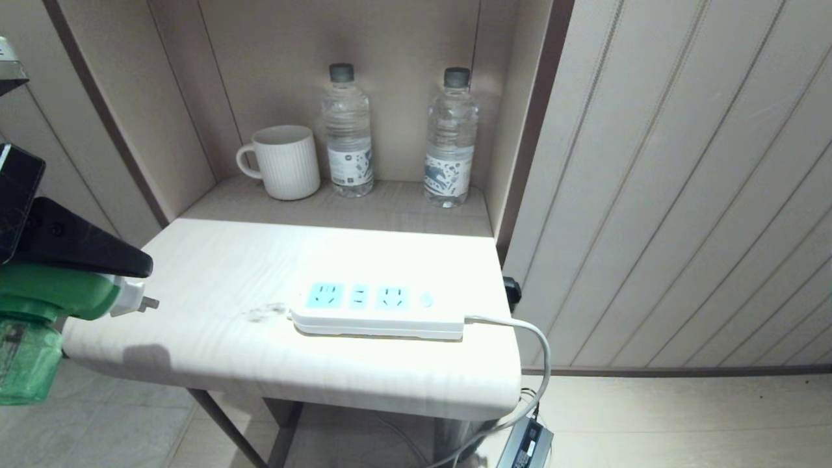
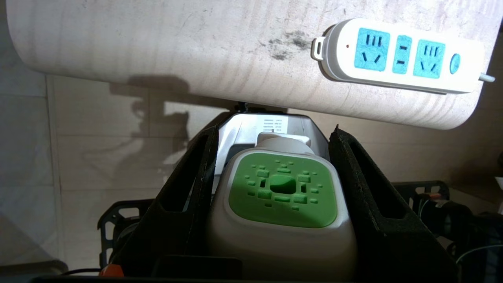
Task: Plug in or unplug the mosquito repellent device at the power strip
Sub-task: Insert the plug into the socket
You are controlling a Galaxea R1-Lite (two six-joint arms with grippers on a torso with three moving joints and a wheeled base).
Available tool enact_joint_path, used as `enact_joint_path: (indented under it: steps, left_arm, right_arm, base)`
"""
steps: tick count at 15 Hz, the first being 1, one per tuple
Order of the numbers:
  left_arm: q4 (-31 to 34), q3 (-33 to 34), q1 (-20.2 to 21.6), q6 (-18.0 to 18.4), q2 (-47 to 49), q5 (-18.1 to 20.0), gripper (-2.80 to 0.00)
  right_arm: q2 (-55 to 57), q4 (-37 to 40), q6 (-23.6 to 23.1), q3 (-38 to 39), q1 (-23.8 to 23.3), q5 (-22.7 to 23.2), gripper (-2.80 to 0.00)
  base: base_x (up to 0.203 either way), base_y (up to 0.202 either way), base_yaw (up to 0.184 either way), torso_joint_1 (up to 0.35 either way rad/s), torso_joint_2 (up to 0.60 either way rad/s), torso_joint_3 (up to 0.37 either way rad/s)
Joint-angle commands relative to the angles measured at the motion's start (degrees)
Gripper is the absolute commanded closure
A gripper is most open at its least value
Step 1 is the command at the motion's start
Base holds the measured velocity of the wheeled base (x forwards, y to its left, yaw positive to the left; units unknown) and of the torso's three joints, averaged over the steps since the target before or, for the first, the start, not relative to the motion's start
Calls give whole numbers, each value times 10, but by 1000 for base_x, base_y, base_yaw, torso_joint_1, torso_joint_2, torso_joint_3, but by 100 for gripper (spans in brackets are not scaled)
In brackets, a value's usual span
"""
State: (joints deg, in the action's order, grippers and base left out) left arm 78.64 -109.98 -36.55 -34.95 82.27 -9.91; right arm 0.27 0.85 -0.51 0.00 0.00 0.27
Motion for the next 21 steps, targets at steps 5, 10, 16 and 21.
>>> enact_joint_path:
  steps: [5, 10, 16, 21]
  left_arm:
    - [5, 2, -1, -2, 3, 1, 0]
    - [-3, 41, -9, -4, 6, 9, 0]
    - [-16, 50, -20, -12, 10, 6, 0]
    - [-19, 108, -20, -11, 6, 8, 0]
  right_arm:
    - [0, 0, -1, 0, 0, 0, 0]
    - [0, -1, -2, 0, 0, 0, 0]
    - [0, -1, -3, 0, 0, 1, 0]
    - [0, -1, -2, 0, 0, 0, 0]
  base:
    - [0, 0, 0, 110, -325, -209]
    - [0, 0, 0, 183, -464, -284]
    - [0, 0, 0, 209, -491, -281]
    - [0, 0, 0, 152, -339, -191]
